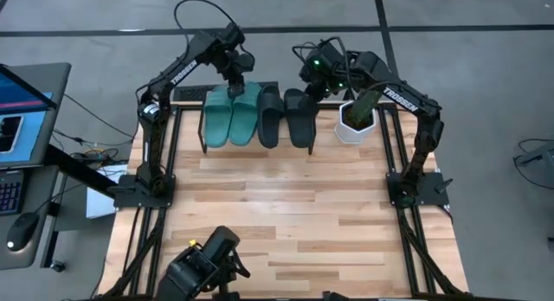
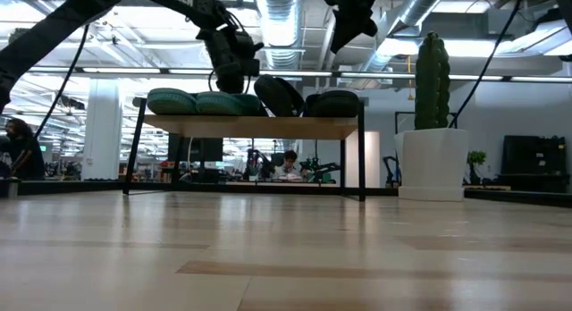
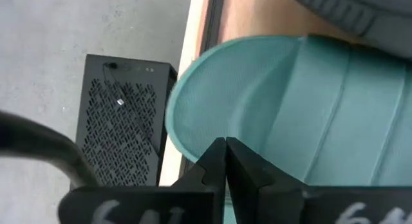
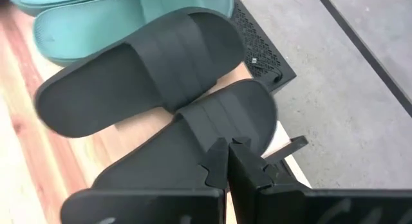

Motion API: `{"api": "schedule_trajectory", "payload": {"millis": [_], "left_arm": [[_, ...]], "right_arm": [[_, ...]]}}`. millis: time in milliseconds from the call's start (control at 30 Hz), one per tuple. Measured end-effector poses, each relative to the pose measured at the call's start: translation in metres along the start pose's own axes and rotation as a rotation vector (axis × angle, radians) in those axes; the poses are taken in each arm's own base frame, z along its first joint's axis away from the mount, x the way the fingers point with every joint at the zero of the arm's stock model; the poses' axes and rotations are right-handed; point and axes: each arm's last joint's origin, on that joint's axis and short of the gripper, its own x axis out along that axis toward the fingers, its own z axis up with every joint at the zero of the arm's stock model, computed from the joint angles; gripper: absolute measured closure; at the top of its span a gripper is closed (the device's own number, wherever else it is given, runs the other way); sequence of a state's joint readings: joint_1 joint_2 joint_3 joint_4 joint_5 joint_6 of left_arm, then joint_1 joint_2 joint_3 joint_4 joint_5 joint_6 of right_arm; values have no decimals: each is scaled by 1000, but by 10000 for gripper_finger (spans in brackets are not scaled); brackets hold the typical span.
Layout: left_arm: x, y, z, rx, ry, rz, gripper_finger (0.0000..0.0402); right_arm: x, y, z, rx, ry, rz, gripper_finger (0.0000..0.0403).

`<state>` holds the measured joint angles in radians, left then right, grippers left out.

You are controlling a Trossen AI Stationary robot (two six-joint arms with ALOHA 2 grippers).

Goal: Pick and place slides into the shelf
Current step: Adjust the slides on the shelf

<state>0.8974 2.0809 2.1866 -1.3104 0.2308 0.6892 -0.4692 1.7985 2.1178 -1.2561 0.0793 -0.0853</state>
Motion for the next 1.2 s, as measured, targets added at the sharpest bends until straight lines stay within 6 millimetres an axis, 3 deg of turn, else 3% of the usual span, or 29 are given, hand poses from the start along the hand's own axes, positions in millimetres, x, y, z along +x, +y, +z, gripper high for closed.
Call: {"api": "schedule_trajectory", "payload": {"millis": [600,900,1200], "left_arm": [[22,-12,-3,13,89,-123,401],[17,-19,-10,-59,178,-169,401],[-11,-31,-11,-51,172,-139,401]], "right_arm": [[0,4,-2,-2,21,8,403],[0,4,-2,-2,22,7,403],[0,3,-2,-1,22,7,403]]}}
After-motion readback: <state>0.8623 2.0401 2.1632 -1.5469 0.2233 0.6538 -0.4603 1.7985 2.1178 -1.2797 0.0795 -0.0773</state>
